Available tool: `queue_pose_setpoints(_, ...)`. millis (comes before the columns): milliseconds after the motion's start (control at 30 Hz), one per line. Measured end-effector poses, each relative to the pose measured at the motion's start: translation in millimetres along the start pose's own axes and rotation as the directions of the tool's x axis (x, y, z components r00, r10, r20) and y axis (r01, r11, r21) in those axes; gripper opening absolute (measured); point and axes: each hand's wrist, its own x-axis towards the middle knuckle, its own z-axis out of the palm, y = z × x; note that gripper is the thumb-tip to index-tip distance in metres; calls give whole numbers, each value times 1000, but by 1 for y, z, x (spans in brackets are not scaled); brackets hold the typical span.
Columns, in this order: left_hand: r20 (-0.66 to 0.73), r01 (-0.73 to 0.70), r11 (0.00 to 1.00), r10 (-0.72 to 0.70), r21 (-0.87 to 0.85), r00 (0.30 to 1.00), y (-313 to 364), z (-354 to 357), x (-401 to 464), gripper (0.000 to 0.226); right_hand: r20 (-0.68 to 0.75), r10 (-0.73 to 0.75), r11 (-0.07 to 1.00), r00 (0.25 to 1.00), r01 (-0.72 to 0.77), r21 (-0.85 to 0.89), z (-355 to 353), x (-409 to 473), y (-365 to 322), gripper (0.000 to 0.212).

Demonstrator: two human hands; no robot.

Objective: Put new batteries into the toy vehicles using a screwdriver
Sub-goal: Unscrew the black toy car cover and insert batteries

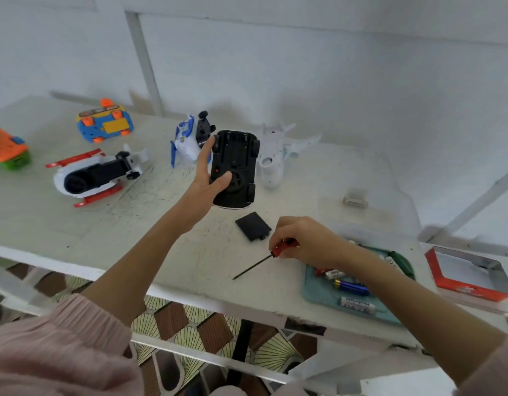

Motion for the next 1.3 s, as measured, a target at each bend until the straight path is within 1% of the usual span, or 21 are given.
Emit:
queue_pose_setpoints(67, 0, -4, 1000, 4, 3, 1000, 0, -5, -3, 66, -24, -5, 1000, 1000, 4, -13, 5, 2, 2, 15)
queue_pose_setpoints(200, -2, -24, 999, 24, -21, 1000, 0, -2, -7, 67, -27, -19, 996, 999, 16, -88, 12, 1, 4, 16)
queue_pose_setpoints(267, 9, -26, 998, 27, -55, 1000, 0, 4, -7, 68, -57, -17, 998, 998, 14, -65, 13, -4, 3, 21)
queue_pose_setpoints(367, 31, -12, 991, 16, -130, 999, 1, 20, -4, 64, -138, 12, 999, 990, -16, -28, 7, -17, 4, 35)
queue_pose_setpoints(467, 78, -17, 984, 32, -179, 996, -1, 38, 0, 62, -205, 64, 998, 977, -67, -6, -7, -42, 10, 30)
queue_pose_setpoints(533, 116, -35, 984, 56, -174, 992, -4, 49, 6, 64, -192, 103, 995, 976, -104, 6, -16, -63, 12, 20)
queue_pose_setpoints(633, 185, -83, 988, 106, -129, 977, -4, 70, 13, 66, -129, 194, 981, 972, -196, -2, -22, -92, 11, 9)
queue_pose_setpoints(767, 248, -155, 984, 172, -89, 953, -2, 97, 20, 66, -87, 275, 961, 958, -277, -21, -15, -115, 9, 15)
queue_pose_setpoints(867, 267, -191, 978, 205, -79, 941, -4, 113, 25, 67, -85, 296, 954, 951, -300, -28, -10, -123, 7, 21)
queue_pose_setpoints(967, 284, -186, 975, 213, -119, 935, -6, 124, 28, 64, -91, 310, 948, 946, -315, -43, -4, -126, 6, 27)
queue_pose_setpoints(1067, 298, -197, 969, 234, -149, 925, -6, 128, 30, 66, -98, 298, 951, 949, -305, -58, -1, -125, 6, 30)
queue_pose_setpoints(1200, 291, -203, 968, 238, -146, 927, -6, 132, 30, 64, -88, 334, 934, 939, -342, -103, -2, -124, 3, 31)
queue_pose_setpoints(1300, 282, -206, 969, 236, -133, 930, -4, 134, 28, 63, -110, 321, 939, 941, -331, -92, -2, -122, -4, 30)
